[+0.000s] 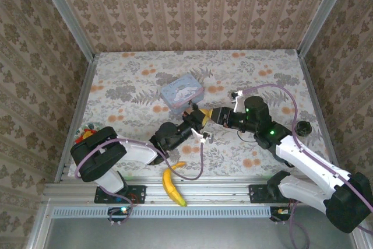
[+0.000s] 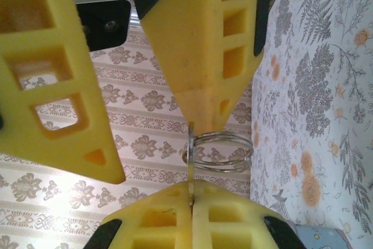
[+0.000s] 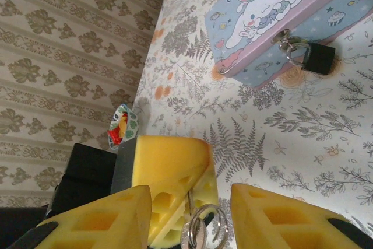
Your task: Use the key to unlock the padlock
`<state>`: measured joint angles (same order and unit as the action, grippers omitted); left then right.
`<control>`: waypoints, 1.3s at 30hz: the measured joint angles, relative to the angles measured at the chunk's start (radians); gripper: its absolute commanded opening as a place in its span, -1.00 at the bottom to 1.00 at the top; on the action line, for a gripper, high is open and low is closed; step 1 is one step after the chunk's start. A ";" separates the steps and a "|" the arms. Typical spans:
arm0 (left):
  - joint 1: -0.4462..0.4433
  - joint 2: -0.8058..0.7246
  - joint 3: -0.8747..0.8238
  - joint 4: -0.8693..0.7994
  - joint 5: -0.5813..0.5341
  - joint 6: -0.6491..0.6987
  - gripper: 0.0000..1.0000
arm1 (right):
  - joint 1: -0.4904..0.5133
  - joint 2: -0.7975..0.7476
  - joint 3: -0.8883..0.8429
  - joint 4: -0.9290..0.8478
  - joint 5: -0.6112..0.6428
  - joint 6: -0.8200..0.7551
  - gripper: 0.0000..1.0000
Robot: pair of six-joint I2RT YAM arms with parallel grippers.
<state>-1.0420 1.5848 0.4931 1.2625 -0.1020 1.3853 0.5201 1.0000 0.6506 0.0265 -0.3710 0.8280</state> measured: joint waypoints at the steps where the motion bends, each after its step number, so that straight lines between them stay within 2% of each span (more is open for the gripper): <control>1: 0.000 0.000 0.000 0.002 -0.002 0.000 -1.00 | -0.002 0.000 -0.010 0.013 -0.003 0.010 -0.24; 14: 0.000 0.000 0.000 0.010 -0.030 -0.016 -1.00 | -0.006 0.000 -0.053 0.101 -0.012 0.059 -0.46; 23: 0.000 0.000 0.006 0.011 -0.042 -0.027 -1.00 | -0.010 0.003 -0.057 0.115 -0.027 0.067 -0.47; 27: 0.000 0.004 0.006 0.018 -0.045 -0.031 -1.00 | -0.012 0.013 -0.057 0.133 -0.035 0.068 -0.29; 33: 0.000 0.005 0.006 0.017 -0.045 -0.031 -1.00 | -0.012 0.014 -0.057 0.134 -0.047 0.069 -0.28; 36: 0.000 0.005 0.006 0.017 -0.045 -0.031 -1.00 | -0.012 0.016 -0.057 0.136 -0.050 0.068 -0.17; 39: 0.000 0.005 0.006 0.017 -0.045 -0.034 -1.00 | -0.012 0.029 -0.057 0.153 -0.056 0.069 -0.15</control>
<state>-1.0420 1.5898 0.4992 1.2793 -0.1471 1.3518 0.5083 1.0286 0.5934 0.1791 -0.4274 0.8970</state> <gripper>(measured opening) 0.065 0.422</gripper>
